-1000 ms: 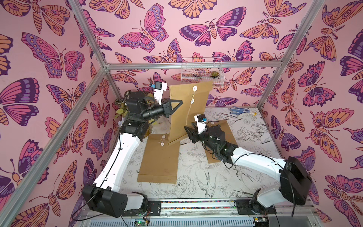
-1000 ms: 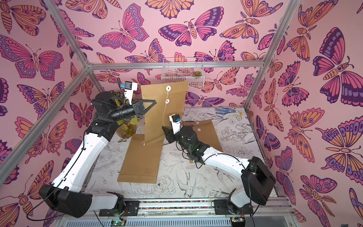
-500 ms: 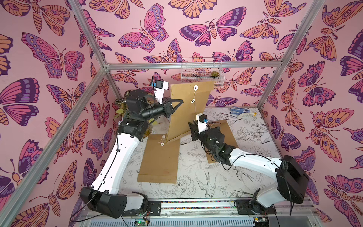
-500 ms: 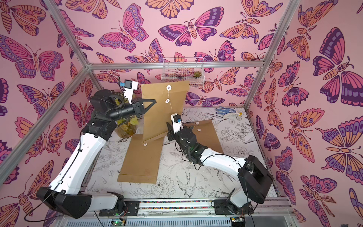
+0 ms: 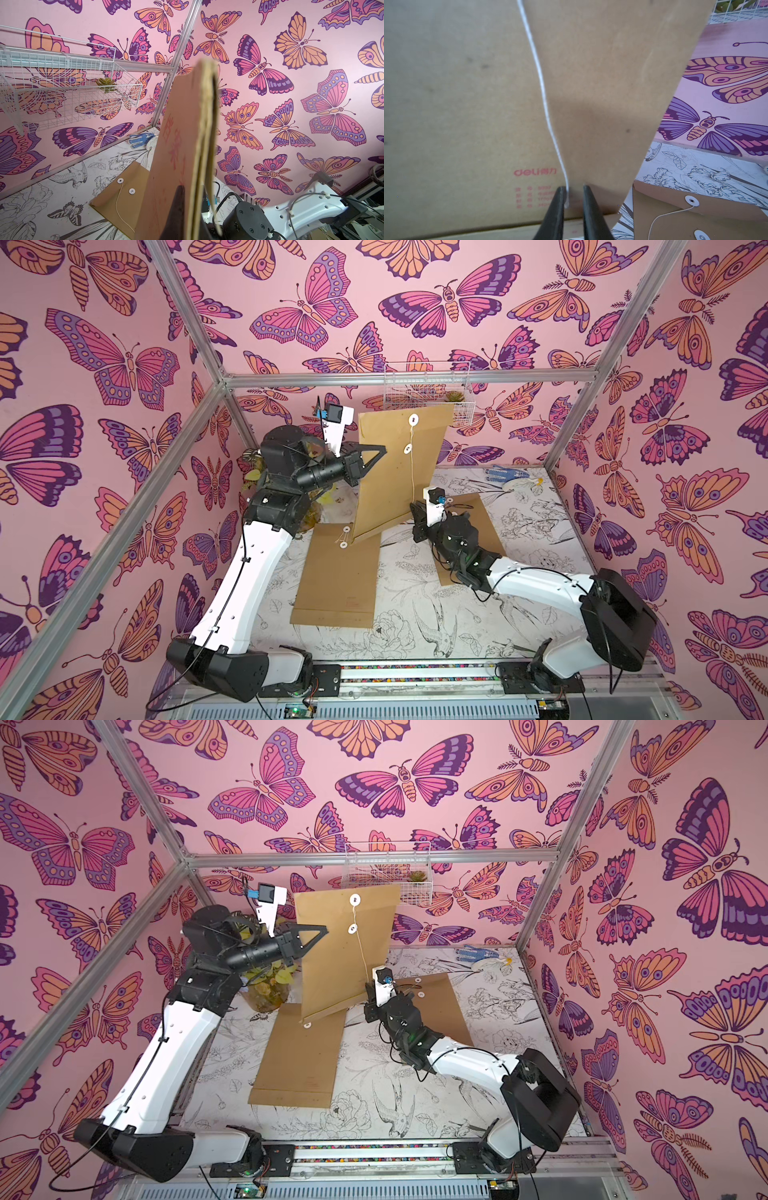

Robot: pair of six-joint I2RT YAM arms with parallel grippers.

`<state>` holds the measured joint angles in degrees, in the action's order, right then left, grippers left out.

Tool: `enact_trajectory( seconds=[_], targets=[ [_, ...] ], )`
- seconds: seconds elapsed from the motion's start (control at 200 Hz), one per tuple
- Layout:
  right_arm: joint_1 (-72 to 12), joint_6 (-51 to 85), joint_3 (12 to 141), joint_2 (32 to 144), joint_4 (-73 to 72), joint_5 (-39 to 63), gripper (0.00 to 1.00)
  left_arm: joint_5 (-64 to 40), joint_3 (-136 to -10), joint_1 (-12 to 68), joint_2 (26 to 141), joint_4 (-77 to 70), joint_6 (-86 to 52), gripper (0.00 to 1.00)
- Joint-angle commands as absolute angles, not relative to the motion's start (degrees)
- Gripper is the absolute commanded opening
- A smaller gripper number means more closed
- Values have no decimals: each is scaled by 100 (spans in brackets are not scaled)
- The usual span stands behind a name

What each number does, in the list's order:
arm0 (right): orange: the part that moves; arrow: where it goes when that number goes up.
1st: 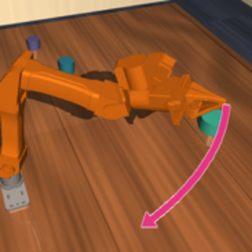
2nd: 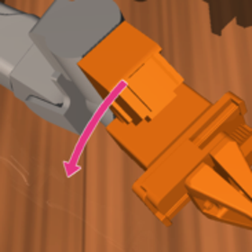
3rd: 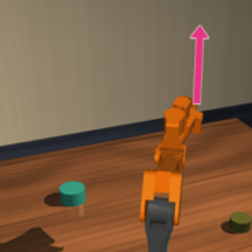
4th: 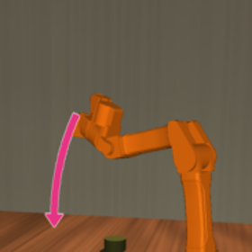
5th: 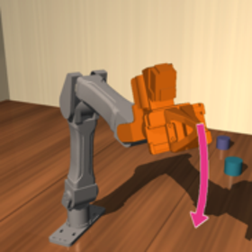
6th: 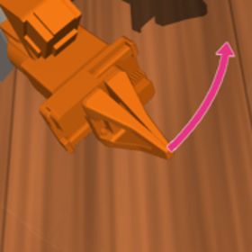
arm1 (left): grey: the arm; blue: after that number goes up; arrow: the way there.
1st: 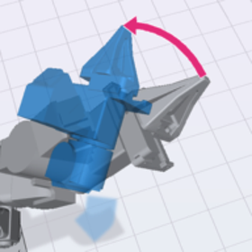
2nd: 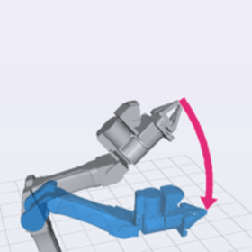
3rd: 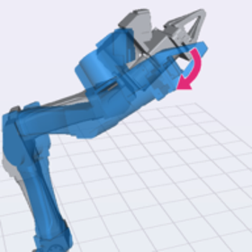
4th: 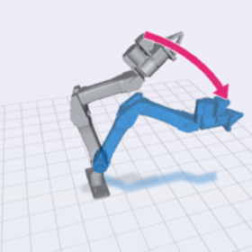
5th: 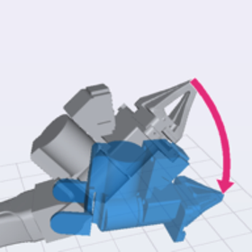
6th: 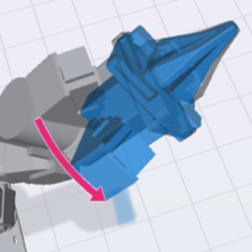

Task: Close the mouth of the file bag
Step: Close the file bag.

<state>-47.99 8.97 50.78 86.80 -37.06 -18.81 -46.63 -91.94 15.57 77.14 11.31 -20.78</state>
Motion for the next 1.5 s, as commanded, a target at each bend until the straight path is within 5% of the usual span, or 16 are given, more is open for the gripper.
enact_trajectory(
  seconds=[0.0, 0.165, 0.571, 0.841, 1.112, 1.497],
  targets=[
    [-4790, 936, 5194, 8613, -3850, -1777, 24, -4656, -9307, 1582, 7678, 1102, -1995, 0],
    [-4790, 976, 5253, 8675, -3834, -1809, 33, -4693, -9302, 1589, 7681, 1106, -1978, 0],
    [-4781, 940, 5576, 8862, -3745, -1710, 35, -4729, -9246, 1595, 7664, 1110, -1986, 0],
    [-4774, 894, 5712, 9141, -3766, -1781, 28, -4746, -9271, 1591, 7657, 1114, -1996, 0],
    [-4869, 480, 5710, 8691, -3467, -1444, 0, -4524, -9221, 1592, 7721, 1184, -1943, 0],
    [-6356, -1112, 6198, 8361, -1811, -1792, 0, -4749, -8903, 1617, 7910, 1211, -1809, 0]
  ],
)
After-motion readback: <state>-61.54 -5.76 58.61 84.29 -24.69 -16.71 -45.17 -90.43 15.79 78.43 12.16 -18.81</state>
